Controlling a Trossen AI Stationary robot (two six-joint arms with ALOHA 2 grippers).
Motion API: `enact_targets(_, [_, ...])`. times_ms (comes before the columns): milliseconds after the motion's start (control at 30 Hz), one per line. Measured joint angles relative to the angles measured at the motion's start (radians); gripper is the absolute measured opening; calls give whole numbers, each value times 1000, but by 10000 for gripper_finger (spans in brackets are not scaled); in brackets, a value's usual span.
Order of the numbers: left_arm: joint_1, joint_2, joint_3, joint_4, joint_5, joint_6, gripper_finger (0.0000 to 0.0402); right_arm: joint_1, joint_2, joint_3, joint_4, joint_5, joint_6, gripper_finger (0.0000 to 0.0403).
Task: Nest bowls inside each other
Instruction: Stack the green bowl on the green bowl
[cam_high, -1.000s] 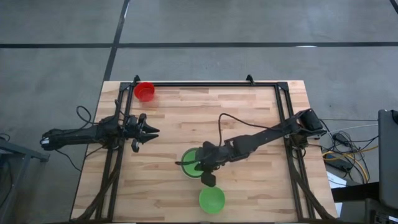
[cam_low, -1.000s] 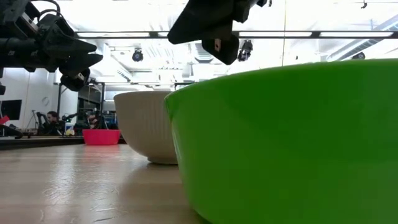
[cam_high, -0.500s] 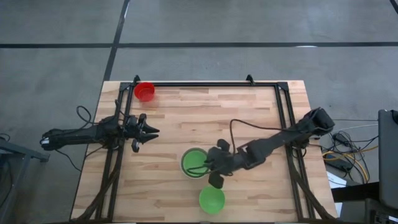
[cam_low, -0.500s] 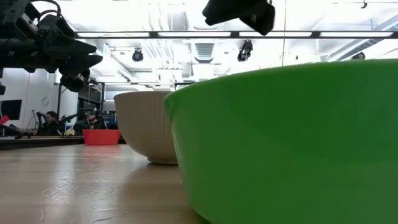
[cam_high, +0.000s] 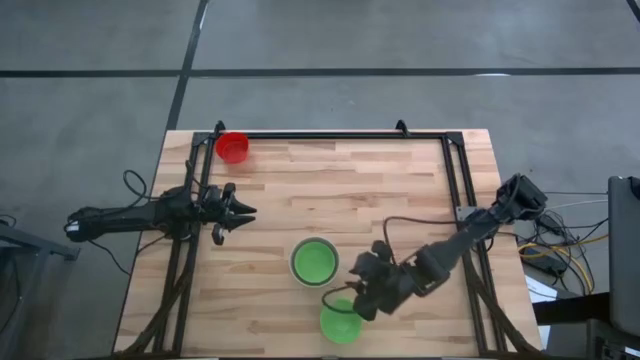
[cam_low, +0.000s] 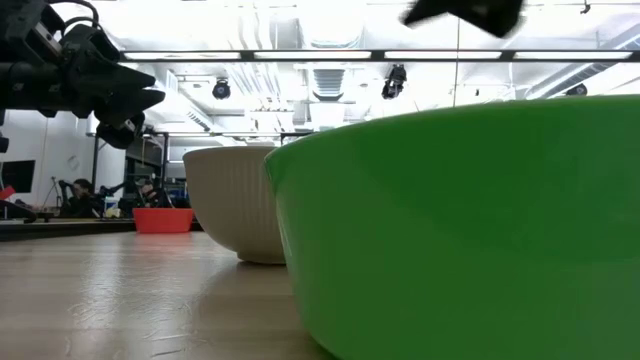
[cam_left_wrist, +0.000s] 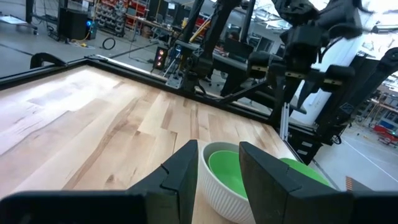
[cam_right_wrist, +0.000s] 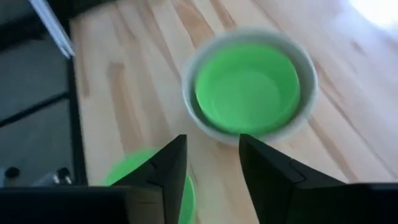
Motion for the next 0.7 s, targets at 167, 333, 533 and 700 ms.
enact_targets(167, [0,0,0,-1,1,0,122,62,0,0,-152,5,147,173])
enact_targets(333, [0,0,0,-1,1,0,122,130,-8,-1,-176,5,165,196])
enact_targets(533, [0,0,0,-4,1,0,122,200,-8,-5,-153,8,165,214])
enact_targets(700, [0,0,0,-5,1,0,122,280,-8,-24,-88,104,133,223])
